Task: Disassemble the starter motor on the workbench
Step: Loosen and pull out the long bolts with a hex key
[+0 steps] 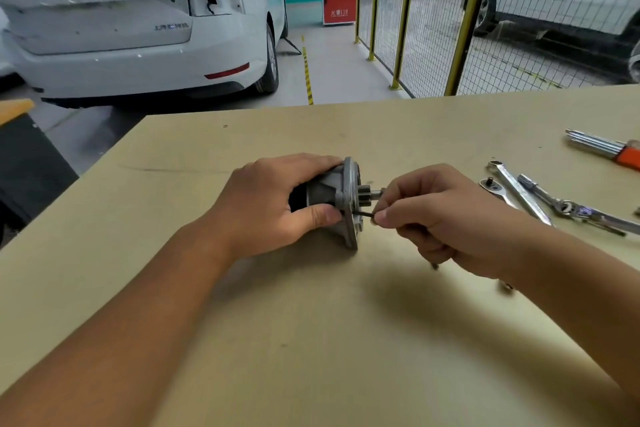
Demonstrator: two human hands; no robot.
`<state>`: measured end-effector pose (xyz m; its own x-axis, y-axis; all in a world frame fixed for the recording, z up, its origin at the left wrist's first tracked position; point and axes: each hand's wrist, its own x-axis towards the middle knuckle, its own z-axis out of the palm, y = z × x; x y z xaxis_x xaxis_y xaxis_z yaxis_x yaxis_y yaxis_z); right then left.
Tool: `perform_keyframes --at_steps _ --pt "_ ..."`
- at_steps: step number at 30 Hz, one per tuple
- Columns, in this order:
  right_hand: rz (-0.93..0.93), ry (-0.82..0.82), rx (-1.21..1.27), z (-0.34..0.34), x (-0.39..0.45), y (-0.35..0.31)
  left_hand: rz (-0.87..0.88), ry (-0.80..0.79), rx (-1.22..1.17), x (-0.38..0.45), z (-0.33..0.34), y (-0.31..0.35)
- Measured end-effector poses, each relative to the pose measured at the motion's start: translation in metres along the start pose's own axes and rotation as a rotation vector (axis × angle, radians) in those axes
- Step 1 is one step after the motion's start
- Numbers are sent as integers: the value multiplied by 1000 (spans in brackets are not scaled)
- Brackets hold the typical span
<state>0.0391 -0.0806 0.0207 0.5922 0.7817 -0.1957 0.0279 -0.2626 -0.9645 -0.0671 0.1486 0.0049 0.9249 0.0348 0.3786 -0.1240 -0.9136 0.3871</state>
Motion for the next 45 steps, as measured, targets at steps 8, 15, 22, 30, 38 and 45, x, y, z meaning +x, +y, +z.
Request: perform_keyframes --at_steps 8,15,22,30,38,45 --pt "-164 26 -155 -38 -19 -8 35 24 -147 3 16 17" --pt "-151 -6 -79 -28 -15 6 27 64 -391 5 18 18" --pt "-151 -14 -322 -25 -20 2 112 70 -205 0 16 18" --pt "-197 34 -360 -22 -21 5 196 75 -139 0 16 13" --pt "-63 -52 -132 -27 -16 9 216 116 -119 0 18 12" --pt "-76 -60 -140 -44 -17 2 207 126 -134 0 19 14"
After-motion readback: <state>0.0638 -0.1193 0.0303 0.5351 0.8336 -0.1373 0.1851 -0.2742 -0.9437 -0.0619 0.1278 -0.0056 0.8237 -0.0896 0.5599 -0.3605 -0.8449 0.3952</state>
